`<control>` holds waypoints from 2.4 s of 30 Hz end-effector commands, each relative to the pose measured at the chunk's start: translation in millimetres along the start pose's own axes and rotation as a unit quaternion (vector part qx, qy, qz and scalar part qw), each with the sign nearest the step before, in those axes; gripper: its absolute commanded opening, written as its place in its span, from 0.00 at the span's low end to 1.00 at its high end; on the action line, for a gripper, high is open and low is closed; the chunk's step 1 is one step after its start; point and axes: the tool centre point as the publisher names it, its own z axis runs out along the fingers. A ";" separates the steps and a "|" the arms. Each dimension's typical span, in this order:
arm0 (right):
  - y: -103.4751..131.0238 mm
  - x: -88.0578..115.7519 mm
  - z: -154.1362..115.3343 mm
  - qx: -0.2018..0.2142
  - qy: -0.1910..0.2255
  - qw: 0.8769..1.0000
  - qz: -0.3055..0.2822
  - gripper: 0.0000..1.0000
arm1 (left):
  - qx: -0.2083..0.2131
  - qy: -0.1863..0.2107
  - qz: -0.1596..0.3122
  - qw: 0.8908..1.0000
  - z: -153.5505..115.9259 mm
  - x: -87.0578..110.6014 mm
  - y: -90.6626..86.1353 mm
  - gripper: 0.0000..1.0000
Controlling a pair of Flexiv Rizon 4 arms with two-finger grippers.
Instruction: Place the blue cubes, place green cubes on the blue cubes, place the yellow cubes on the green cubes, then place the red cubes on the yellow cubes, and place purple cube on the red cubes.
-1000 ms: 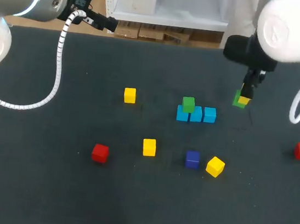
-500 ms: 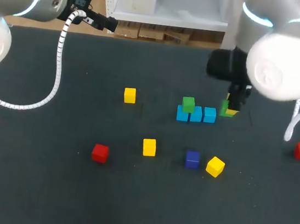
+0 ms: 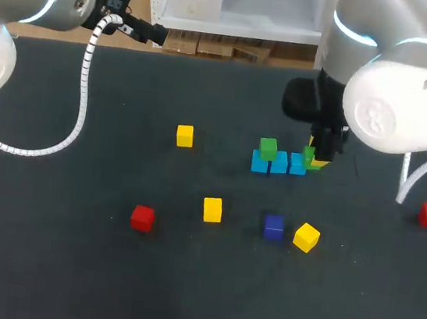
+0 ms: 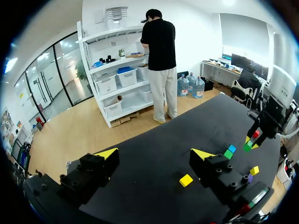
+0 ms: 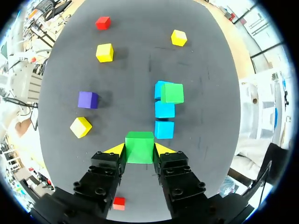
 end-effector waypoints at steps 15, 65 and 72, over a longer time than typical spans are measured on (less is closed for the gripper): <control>-24.3 -19.7 11.9 -0.055 -0.007 0.998 -0.024 0.00 | 0.002 0.000 0.000 1.000 0.3 -0.1 1.1 1.00; -43.2 -17.0 40.6 -0.070 0.014 0.997 0.003 0.00 | 0.002 0.000 0.000 1.000 0.3 -0.1 1.1 1.00; -42.5 -17.4 40.3 -0.072 0.012 0.997 0.004 0.00 | 0.002 0.000 0.000 1.000 0.3 -0.1 1.1 1.00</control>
